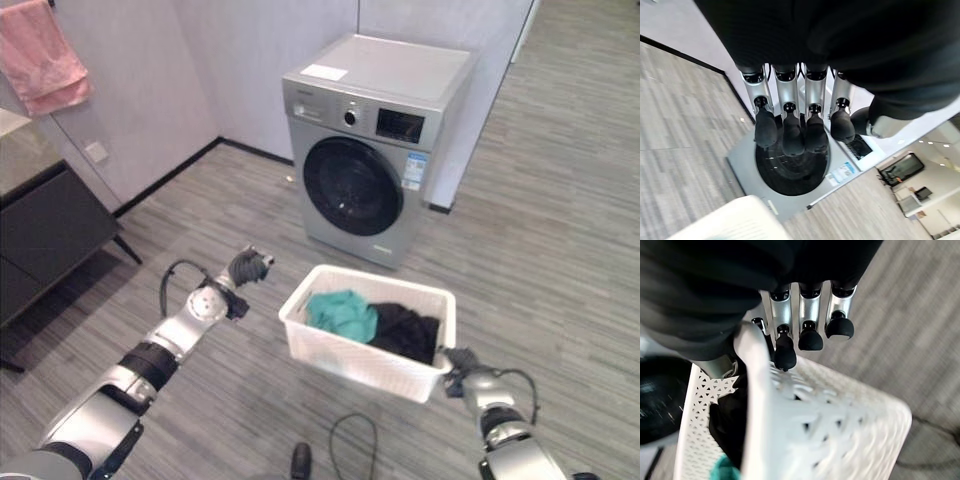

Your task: Grab the laundry basket,head to the washer,open it,put in the laundry and shut it.

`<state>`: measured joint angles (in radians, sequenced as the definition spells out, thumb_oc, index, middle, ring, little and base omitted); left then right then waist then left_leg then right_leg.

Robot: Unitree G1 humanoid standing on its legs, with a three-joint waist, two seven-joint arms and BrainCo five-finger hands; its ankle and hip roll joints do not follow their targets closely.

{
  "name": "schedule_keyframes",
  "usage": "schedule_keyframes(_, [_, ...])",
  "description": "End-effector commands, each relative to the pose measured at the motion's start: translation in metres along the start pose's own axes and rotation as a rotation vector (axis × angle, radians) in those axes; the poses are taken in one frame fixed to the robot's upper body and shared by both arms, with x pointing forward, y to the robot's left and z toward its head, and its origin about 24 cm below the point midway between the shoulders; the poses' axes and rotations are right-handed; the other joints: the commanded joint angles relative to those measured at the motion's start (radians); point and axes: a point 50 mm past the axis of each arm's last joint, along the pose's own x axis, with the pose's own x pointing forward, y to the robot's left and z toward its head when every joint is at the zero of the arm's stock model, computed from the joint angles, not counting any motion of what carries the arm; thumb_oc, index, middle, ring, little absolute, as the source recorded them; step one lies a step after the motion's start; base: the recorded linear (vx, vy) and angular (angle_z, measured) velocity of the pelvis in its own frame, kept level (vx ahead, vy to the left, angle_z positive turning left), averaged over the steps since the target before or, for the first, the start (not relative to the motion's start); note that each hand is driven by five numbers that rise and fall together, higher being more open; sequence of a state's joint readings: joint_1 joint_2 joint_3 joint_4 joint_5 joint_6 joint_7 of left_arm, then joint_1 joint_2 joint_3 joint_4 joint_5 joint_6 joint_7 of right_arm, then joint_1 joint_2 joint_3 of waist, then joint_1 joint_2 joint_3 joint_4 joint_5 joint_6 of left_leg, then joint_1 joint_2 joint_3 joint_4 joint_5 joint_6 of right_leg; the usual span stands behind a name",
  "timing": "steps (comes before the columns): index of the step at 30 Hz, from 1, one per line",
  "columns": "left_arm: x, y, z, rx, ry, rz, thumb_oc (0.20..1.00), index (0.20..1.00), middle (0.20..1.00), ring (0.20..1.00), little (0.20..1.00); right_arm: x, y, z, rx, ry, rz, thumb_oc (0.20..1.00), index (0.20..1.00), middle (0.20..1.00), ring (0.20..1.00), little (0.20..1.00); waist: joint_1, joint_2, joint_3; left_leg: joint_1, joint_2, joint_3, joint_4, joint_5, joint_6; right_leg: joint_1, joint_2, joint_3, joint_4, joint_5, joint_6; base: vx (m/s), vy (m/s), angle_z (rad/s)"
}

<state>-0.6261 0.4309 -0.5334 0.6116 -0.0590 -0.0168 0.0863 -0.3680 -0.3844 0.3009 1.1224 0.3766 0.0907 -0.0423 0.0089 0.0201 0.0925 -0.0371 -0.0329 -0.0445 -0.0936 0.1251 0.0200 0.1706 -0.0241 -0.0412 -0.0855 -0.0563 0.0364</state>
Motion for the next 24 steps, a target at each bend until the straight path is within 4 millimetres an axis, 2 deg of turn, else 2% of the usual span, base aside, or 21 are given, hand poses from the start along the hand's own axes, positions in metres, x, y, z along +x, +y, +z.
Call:
schedule_keyframes(1, [0.008, 0.005, 0.010, 0.030, -0.032, 0.041, 0.200, 0.200, 0.200, 0.200, 0.200, -0.001, -0.009, 0.052, 0.044, -0.216, 0.007, 0.200, 0.200, 0.200, 0.200, 0.200, 0.030, 0.003, -0.059, 0.049, 0.056, 0.089, 0.006, -0.127, -0.058, -0.143, -0.107, -0.097, -0.002, 0.110, 0.091, 0.00, 0.000, 0.00])
schedule_keyframes(5, [0.007, 0.008, 0.008, 0.024, -0.026, 0.052, 0.200, 0.200, 0.200, 0.200, 0.200, -0.004, -0.008, 0.065, 0.031, -0.275, 0.015, 0.200, 0.200, 0.200, 0.200, 0.200, 0.028, 0.003, -0.057, 0.048, 0.058, 0.092, 0.006, -0.127, -0.058, -0.143, -0.108, -0.097, -0.002, 0.111, 0.092, 0.00, 0.003, -0.01])
schedule_keyframes(7, [0.006, 0.011, 0.006, 0.026, -0.025, 0.063, 0.200, 0.200, 0.200, 0.200, 0.200, -0.009, -0.005, 0.084, 0.017, -0.358, 0.028, 0.200, 0.200, 0.200, 0.200, 0.200, 0.027, 0.004, -0.057, 0.051, 0.059, 0.098, 0.006, -0.130, -0.058, -0.145, -0.108, -0.093, -0.002, 0.112, 0.093, 0.00, 0.018, -0.05])
schedule_keyframes(9, [0.006, 0.013, 0.006, 0.025, -0.025, 0.070, 0.200, 0.200, 0.200, 0.200, 0.200, -0.012, -0.005, 0.090, 0.014, -0.387, 0.030, 0.200, 0.200, 0.200, 0.200, 0.200, 0.027, 0.003, -0.057, 0.052, 0.059, 0.101, 0.006, -0.131, -0.057, -0.146, -0.108, -0.092, -0.002, 0.113, 0.094, 0.00, 0.010, -0.08])
schedule_keyframes(10, [0.005, 0.016, 0.006, 0.027, -0.025, 0.083, 0.200, 0.200, 0.200, 0.200, 0.200, -0.018, -0.004, 0.106, 0.004, -0.458, 0.035, 0.200, 0.200, 0.200, 0.200, 0.200, 0.025, 0.003, -0.056, 0.054, 0.060, 0.105, 0.006, -0.132, -0.056, -0.147, -0.109, -0.091, -0.002, 0.115, 0.096, 0.00, 0.020, -0.09])
schedule_keyframes(11, [0.005, 0.017, 0.006, 0.027, -0.023, 0.086, 0.200, 0.200, 0.200, 0.200, 0.200, -0.021, -0.004, 0.113, 0.000, -0.489, 0.038, 0.200, 0.200, 0.200, 0.200, 0.200, 0.024, 0.003, -0.056, 0.054, 0.060, 0.109, 0.006, -0.134, -0.056, -0.148, -0.109, -0.089, -0.002, 0.115, 0.096, 0.00, 0.019, -0.14])
schedule_keyframes(12, [0.005, 0.017, 0.006, 0.027, -0.023, 0.086, 0.200, 0.200, 0.200, 0.200, 0.200, -0.021, -0.004, 0.113, 0.000, -0.488, 0.037, 0.200, 0.200, 0.200, 0.200, 0.200, 0.024, 0.003, -0.056, 0.054, 0.060, 0.109, 0.006, -0.134, -0.055, -0.148, -0.109, -0.089, -0.002, 0.115, 0.096, 0.01, 0.015, -0.14])
schedule_keyframes(13, [0.005, 0.020, 0.005, 0.025, -0.019, 0.100, 0.200, 0.200, 0.200, 0.200, 0.200, -0.028, -0.004, 0.129, -0.007, -0.562, 0.044, 0.200, 0.200, 0.200, 0.200, 0.200, 0.022, 0.002, -0.056, 0.056, 0.061, 0.114, 0.006, -0.136, -0.054, -0.149, -0.110, -0.086, -0.002, 0.116, 0.098, 0.01, 0.008, -0.12])
schedule_keyframes(14, [0.005, 0.020, 0.005, 0.025, -0.019, 0.100, 0.200, 0.200, 0.200, 0.200, 0.200, -0.028, -0.004, 0.129, -0.007, -0.561, 0.044, 0.200, 0.200, 0.200, 0.200, 0.200, 0.023, 0.002, -0.056, 0.056, 0.061, 0.115, 0.006, -0.136, -0.054, -0.148, -0.110, -0.086, -0.002, 0.116, 0.098, 0.01, 0.016, -0.07])
schedule_keyframes(16, [0.004, 0.023, 0.004, 0.021, -0.016, 0.112, 0.200, 0.200, 0.200, 0.200, 0.200, -0.039, -0.005, 0.145, -0.015, -0.647, 0.051, 0.200, 0.200, 0.200, 0.200, 0.200, 0.020, 0.002, -0.057, 0.060, 0.061, 0.121, 0.006, -0.140, -0.052, -0.151, -0.112, -0.081, -0.002, 0.119, 0.099, 0.01, 0.032, -0.07])
schedule_keyframes(17, [0.003, 0.024, 0.001, 0.016, -0.008, 0.119, 0.200, 0.200, 0.200, 0.200, 0.200, -0.051, -0.005, 0.160, -0.021, -0.726, 0.060, 0.200, 0.200, 0.200, 0.200, 0.200, 0.017, 0.001, -0.058, 0.063, 0.061, 0.127, 0.006, -0.144, -0.049, -0.153, -0.113, -0.077, -0.002, 0.121, 0.101, 0.01, 0.035, -0.07])
schedule_keyframes(18, [0.003, 0.024, 0.001, 0.016, -0.008, 0.118, 0.200, 0.200, 0.200, 0.200, 0.200, -0.051, -0.005, 0.160, -0.021, -0.725, 0.060, 0.200, 0.200, 0.200, 0.200, 0.200, 0.018, 0.001, -0.057, 0.064, 0.061, 0.127, 0.006, -0.144, -0.049, -0.153, -0.113, -0.077, -0.002, 0.122, 0.102, 0.01, 0.045, -0.13])
schedule_keyframes(19, [0.002, 0.024, -0.002, 0.007, 0.003, 0.121, 0.200, 0.200, 0.200, 0.200, 0.200, -0.060, -0.005, 0.170, -0.019, -0.785, 0.070, 0.200, 0.200, 0.200, 0.200, 0.200, 0.016, 0.000, -0.060, 0.069, 0.061, 0.136, 0.006, -0.148, -0.046, -0.153, -0.115, -0.072, -0.002, 0.124, 0.104, 0.01, 0.023, -0.15])
schedule_keyframes(24, [0.002, 0.020, -0.005, -0.016, 0.019, 0.116, 0.200, 0.200, 0.200, 0.200, 0.200, -0.072, -0.002, 0.188, 0.002, -0.859, 0.093, 0.200, 0.200, 0.200, 0.200, 0.200, 0.018, -0.002, -0.066, 0.076, 0.061, 0.151, 0.006, -0.154, -0.043, -0.153, -0.115, -0.063, -0.002, 0.129, 0.107, 0.01, 0.027, -0.11])
